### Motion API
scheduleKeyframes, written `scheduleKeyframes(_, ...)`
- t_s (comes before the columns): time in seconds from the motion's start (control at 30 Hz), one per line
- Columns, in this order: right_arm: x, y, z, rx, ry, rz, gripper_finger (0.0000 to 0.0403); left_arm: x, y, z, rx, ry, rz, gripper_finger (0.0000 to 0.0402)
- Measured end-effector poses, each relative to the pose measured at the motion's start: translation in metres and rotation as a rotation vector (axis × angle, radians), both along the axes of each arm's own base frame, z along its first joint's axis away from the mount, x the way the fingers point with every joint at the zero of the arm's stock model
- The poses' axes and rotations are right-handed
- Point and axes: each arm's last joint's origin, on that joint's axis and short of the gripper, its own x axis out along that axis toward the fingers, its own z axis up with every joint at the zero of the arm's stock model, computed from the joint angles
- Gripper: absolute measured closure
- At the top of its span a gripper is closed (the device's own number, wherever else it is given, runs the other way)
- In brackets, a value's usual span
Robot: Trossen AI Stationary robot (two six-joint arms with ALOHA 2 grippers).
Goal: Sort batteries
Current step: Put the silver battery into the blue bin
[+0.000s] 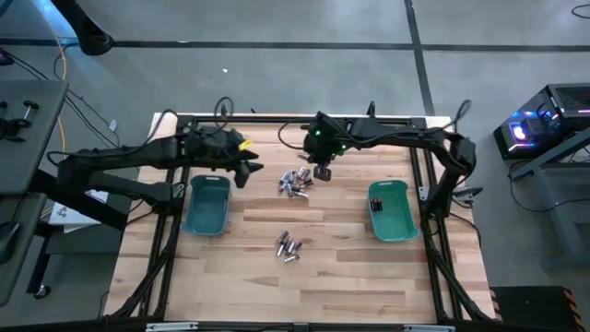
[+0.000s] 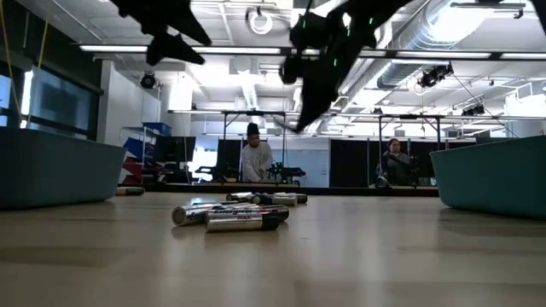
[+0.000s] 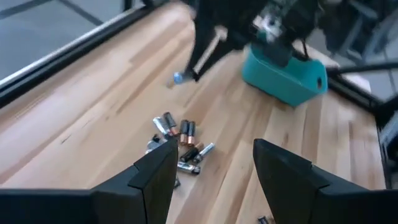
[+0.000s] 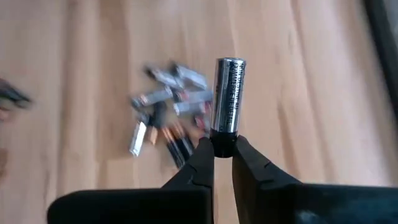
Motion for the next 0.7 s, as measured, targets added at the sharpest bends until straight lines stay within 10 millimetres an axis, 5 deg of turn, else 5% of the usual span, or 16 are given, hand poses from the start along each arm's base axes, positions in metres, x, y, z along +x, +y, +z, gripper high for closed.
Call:
scheduleKeyframes(0.27, 0.023, 0.03, 0.05, -0.108, -0.166, 0.213, 0.0394, 0.04, 0.008, -0.019, 0.14, -0.008, -0.126, 0.0152)
scheduleKeyframes(0.5, 0.028, 0.037, 0.056, -0.105, -0.182, 0.235, 0.0394, 0.05, 0.012, -0.021, 0.19, -0.039, -0.107, 0.0128)
scheduleKeyframes(0.7, 0.028, 0.04, 0.056, -0.1, -0.176, 0.238, 0.0394, 0.051, 0.011, -0.02, 0.18, -0.057, -0.112, 0.0157)
